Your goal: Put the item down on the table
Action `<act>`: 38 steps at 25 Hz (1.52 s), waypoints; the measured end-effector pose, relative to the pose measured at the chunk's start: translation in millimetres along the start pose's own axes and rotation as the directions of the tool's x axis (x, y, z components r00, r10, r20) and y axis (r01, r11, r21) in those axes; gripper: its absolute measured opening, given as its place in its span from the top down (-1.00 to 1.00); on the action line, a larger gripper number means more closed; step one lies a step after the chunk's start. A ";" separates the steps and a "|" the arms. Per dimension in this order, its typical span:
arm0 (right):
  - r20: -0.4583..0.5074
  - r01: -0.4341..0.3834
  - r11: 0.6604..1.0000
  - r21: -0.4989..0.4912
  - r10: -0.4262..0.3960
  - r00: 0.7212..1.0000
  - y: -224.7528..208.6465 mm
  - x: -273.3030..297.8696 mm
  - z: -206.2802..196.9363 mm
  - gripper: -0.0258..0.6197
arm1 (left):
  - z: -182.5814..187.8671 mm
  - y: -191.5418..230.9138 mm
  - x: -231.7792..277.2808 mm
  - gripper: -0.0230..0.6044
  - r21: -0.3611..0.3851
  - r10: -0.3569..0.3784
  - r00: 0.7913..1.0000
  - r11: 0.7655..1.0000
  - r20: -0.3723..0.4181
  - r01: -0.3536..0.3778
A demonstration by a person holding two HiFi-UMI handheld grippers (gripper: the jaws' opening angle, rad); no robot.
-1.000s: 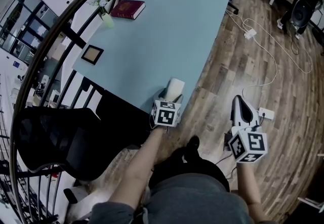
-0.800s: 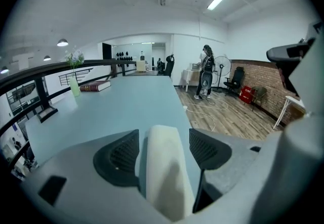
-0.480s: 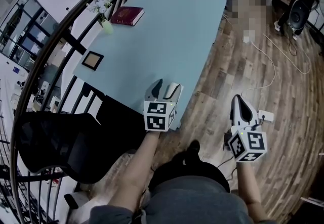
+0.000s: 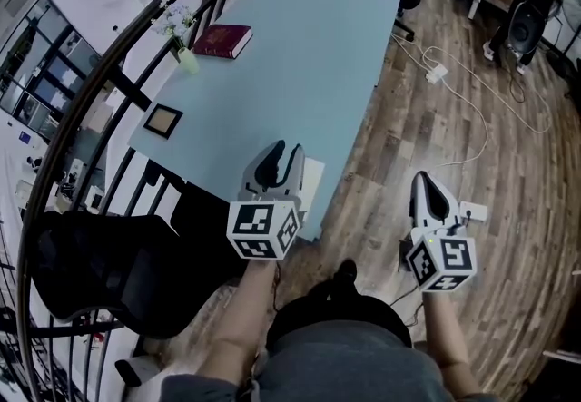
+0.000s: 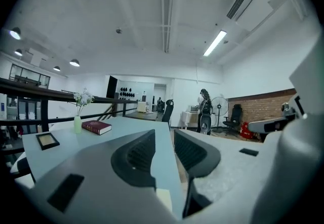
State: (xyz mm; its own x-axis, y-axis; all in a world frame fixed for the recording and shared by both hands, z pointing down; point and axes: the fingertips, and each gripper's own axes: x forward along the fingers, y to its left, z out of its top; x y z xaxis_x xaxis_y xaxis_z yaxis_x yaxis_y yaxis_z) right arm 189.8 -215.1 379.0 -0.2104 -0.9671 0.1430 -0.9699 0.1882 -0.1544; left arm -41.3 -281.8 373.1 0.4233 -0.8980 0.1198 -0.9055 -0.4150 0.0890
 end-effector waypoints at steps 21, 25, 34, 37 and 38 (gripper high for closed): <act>0.019 -0.016 0.999 -0.050 0.017 1.000 18.3 -0.1 10.8 0.91 | 26.6 13.6 -33.3 0.91 0.016 0.039 0.995 0.999 0.094 -0.041; 0.017 -0.024 0.998 -0.061 0.026 1.000 19.6 0.5 10.2 0.92 | 25.8 16.1 -33.4 0.91 0.012 0.047 0.994 0.999 0.096 -0.048; 0.024 -0.035 0.997 -0.063 0.036 0.999 19.1 2.5 9.7 0.92 | 22.6 16.8 -32.7 0.91 0.007 0.053 0.995 0.999 0.086 -0.054; 0.018 -0.037 0.998 -0.060 0.038 0.999 19.1 3.6 9.8 0.92 | 22.4 16.5 -31.6 0.91 0.009 0.057 0.995 0.998 0.084 -0.058; 0.015 -0.037 0.998 -0.059 0.038 0.999 19.2 3.9 10.0 0.92 | 22.7 16.6 -31.3 0.91 0.009 0.058 0.995 0.998 0.084 -0.059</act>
State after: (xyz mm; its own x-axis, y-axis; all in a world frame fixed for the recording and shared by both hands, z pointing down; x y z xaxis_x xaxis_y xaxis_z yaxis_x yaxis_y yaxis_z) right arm 171.6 -216.9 366.8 -0.2449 -0.9618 0.1225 -0.9671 0.2333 -0.1016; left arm -70.3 -263.9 348.4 0.3660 -0.9297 0.0412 -0.9291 -0.3626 0.0728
